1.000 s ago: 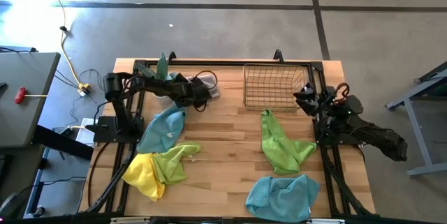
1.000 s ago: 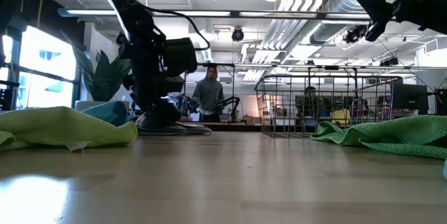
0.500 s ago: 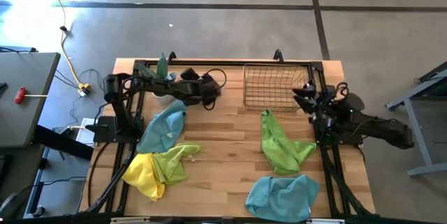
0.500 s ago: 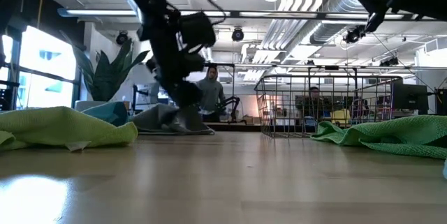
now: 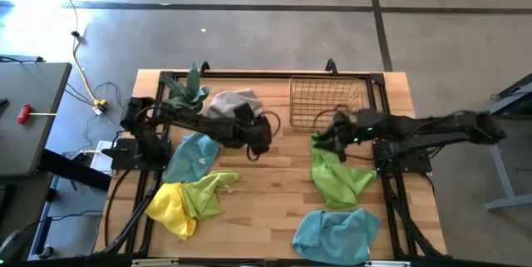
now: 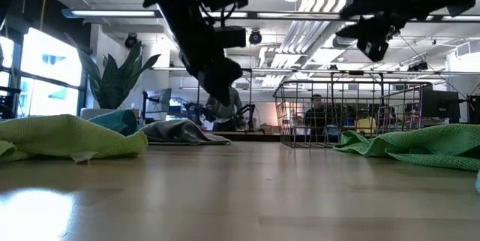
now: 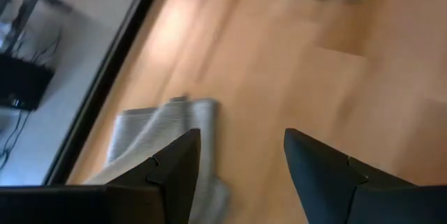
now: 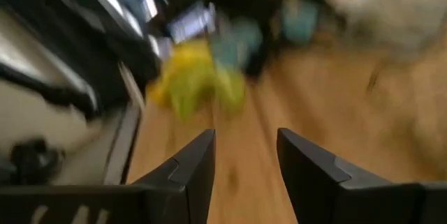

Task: Fold microfiber towels
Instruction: Fold the light green microfiber towel

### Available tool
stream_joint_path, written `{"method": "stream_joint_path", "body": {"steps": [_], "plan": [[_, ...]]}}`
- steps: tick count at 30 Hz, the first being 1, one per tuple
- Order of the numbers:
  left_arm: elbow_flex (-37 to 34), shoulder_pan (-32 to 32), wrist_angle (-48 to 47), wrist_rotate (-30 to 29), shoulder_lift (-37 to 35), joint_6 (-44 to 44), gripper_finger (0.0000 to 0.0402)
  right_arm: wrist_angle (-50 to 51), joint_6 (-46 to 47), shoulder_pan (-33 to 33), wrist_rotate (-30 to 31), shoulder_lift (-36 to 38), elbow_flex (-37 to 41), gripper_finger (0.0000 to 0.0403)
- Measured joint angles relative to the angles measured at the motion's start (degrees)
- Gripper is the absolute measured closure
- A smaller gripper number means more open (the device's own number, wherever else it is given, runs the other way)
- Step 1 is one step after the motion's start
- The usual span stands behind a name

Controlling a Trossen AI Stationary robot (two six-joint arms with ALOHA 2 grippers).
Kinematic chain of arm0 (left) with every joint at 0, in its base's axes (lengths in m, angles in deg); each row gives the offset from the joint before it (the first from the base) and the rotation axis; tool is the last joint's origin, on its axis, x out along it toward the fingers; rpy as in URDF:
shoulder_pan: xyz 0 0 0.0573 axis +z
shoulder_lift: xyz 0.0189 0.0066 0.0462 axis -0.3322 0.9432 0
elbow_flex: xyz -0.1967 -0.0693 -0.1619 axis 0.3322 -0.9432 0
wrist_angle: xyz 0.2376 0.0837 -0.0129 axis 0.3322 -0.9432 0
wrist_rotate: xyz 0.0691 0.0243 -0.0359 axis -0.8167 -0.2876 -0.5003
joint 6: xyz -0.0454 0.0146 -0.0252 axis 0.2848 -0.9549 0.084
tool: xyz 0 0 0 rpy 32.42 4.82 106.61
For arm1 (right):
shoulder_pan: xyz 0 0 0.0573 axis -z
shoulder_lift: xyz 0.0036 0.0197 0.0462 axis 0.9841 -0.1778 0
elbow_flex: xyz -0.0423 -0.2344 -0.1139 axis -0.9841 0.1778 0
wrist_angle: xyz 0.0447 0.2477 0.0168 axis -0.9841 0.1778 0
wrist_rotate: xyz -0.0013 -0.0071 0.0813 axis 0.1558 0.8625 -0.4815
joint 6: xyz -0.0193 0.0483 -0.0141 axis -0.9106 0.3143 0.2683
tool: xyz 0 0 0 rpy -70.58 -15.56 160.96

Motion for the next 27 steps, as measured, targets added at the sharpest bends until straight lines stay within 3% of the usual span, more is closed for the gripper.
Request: {"method": "stream_joint_path", "body": {"steps": [10, 22, 27], "plan": [[0.0, -9.1, -3.1, 0.0, 0.0, 3.3, 0.0204, 22.4, 9.7, -13.9, 0.6, -20.1, -13.8, 0.0256], [0.0, -19.1, -12.3, -0.1, 0.0, 9.7, 0.0204, 23.9, 28.5, -25.6, 1.2, -34.7, -14.4, 0.0256], [0.0, -22.1, -14.0, -0.3, 0.0, 11.8, 0.0204, 29.2, 36.0, -29.5, -2.6, -38.0, -14.4, 0.0256]]}}
